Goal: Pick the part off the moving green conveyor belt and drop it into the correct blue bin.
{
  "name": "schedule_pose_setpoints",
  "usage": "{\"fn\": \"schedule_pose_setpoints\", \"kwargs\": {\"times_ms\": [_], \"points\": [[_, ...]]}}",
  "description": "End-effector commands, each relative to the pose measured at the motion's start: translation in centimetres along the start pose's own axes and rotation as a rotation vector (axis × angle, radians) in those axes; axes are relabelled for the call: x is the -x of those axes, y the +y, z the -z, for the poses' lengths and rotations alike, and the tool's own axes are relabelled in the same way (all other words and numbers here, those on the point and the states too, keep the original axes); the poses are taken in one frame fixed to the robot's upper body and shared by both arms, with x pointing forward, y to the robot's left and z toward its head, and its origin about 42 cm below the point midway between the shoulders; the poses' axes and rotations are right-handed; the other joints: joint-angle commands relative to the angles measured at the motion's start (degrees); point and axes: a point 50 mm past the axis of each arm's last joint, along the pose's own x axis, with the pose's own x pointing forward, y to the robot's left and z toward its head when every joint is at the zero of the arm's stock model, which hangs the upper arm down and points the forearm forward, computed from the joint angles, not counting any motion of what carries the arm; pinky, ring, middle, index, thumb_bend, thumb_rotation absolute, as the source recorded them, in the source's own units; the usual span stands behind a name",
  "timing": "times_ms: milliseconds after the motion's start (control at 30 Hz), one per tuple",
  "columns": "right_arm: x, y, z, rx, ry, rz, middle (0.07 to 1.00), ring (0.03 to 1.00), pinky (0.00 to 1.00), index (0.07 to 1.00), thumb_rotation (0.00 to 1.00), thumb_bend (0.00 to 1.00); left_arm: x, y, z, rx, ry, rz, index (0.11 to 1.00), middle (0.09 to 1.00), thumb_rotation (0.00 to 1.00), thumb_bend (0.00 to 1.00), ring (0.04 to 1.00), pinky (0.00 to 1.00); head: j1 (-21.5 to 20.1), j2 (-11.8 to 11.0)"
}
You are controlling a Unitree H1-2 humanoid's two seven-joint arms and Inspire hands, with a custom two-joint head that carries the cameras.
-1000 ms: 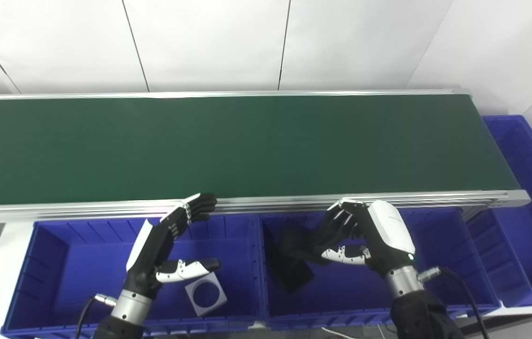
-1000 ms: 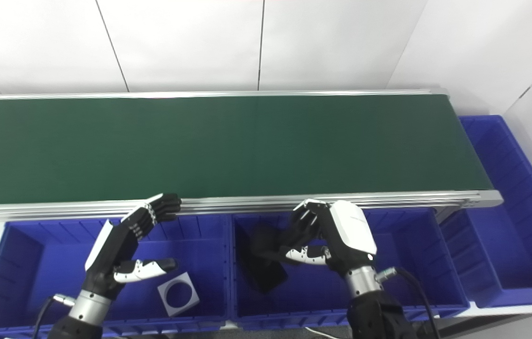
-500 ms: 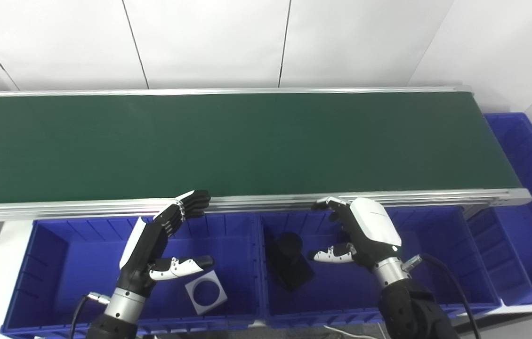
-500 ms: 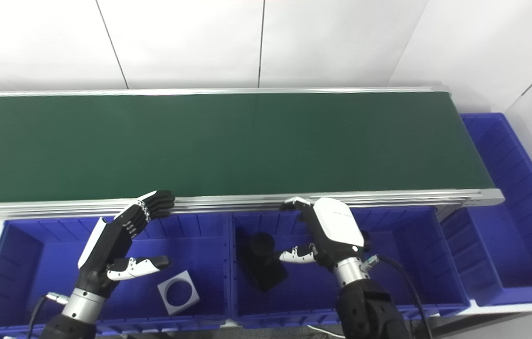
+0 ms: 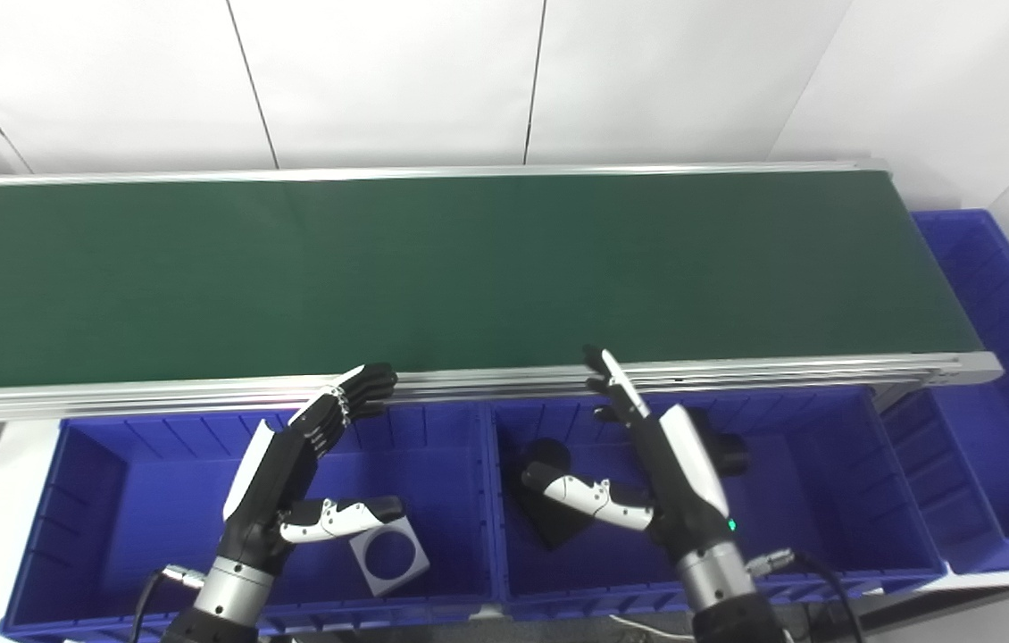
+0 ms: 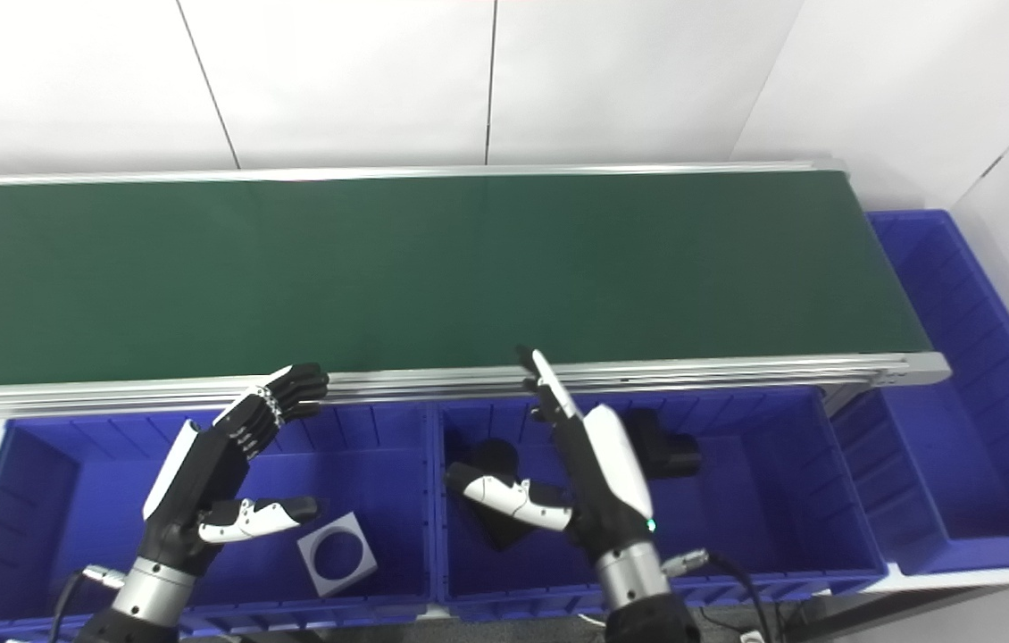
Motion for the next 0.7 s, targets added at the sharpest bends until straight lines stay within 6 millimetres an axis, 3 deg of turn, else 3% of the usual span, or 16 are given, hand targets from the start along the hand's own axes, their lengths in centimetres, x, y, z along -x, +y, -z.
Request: {"fn": "schedule_pose_setpoints", "kwargs": {"times_ms": [0, 167, 400, 667], "points": [[-0.2, 0.3, -0.5, -0.034, -0.087, 0.001, 0.936, 0.887, 0.81, 0.974, 0.68, 0.75, -0.4, 0.1, -1.1, -0.017, -0.059, 0.012, 0.854, 0.854, 0.44, 0.81, 0.845, 0.80, 1.1, 0.0], [-0.2, 0.8, 0.8, -0.079, -0.072, -0.042, 0.952, 0.925, 0.89, 0.996, 0.66, 0.78, -0.3, -0.1, -0.9, 0.002, -0.044, 0.020, 0.885, 0.893, 0.46, 0.82, 0.881, 0.84, 4.2, -0.1], [0.1, 0.8, 2.2, -0.123, -0.029, -0.064, 0.944, 0.913, 0.88, 0.992, 0.59, 0.75, -0.1, -0.8, -0.5, 0.008, -0.037, 0.003, 0.894, 0.908, 0.49, 0.81, 0.898, 0.85, 8.6, -1.1], [0.8, 0.9, 2.8, -0.201, -0.020, -0.017, 0.914, 0.883, 0.87, 0.963, 0.52, 0.73, 0.6, -1.5, -0.2, -0.005, -0.015, -0.023, 0.897, 0.909, 0.52, 0.83, 0.907, 0.86, 11.6, -4.2]]}}
